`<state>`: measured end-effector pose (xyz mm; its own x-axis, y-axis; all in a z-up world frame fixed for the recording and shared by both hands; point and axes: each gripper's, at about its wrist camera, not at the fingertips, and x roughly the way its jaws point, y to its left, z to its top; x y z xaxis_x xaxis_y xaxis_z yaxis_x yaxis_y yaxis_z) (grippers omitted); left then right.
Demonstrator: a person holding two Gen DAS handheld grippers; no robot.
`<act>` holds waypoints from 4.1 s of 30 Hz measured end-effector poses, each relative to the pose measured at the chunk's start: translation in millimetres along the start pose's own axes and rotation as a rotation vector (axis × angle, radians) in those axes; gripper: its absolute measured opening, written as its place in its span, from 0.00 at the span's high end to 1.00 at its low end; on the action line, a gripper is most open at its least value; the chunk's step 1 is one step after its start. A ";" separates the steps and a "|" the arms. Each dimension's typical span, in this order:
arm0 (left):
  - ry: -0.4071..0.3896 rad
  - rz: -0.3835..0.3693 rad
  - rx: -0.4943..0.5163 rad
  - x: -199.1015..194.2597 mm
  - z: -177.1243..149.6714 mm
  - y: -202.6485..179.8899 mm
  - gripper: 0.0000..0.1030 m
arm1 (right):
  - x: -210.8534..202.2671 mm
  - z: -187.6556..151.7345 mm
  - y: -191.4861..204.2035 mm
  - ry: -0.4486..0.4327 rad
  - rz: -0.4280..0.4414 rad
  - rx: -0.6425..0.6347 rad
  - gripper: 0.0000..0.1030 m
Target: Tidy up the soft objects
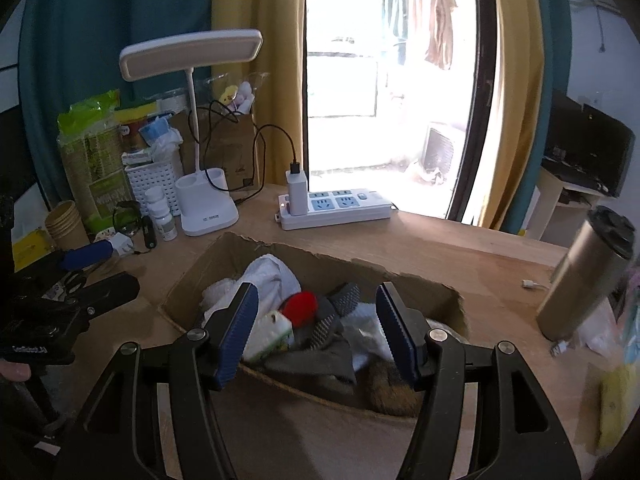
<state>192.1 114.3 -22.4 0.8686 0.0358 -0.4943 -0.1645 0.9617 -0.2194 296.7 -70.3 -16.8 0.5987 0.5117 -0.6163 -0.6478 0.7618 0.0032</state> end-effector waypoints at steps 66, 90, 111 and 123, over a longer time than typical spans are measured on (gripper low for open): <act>-0.414 -0.113 0.177 -237.2 -38.0 -102.1 0.03 | -282.6 -99.4 34.5 -0.420 -0.297 0.076 0.20; -0.398 -0.129 0.163 -243.5 -35.8 -101.5 0.02 | -285.6 -98.0 41.6 -0.414 -0.279 0.066 0.20; -0.383 -0.146 0.165 -242.0 -36.5 -104.3 0.02 | -285.3 -97.9 44.9 -0.416 -0.275 0.061 0.20; -0.378 -0.149 0.173 -241.6 -37.2 -106.9 0.02 | -285.5 -98.1 44.5 -0.416 -0.275 0.063 0.20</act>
<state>-17.6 -7.3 89.1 0.9921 -0.0408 -0.1186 0.0283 0.9941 -0.1049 50.8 -221.5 82.1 0.8886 0.3940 -0.2347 -0.4177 0.9066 -0.0595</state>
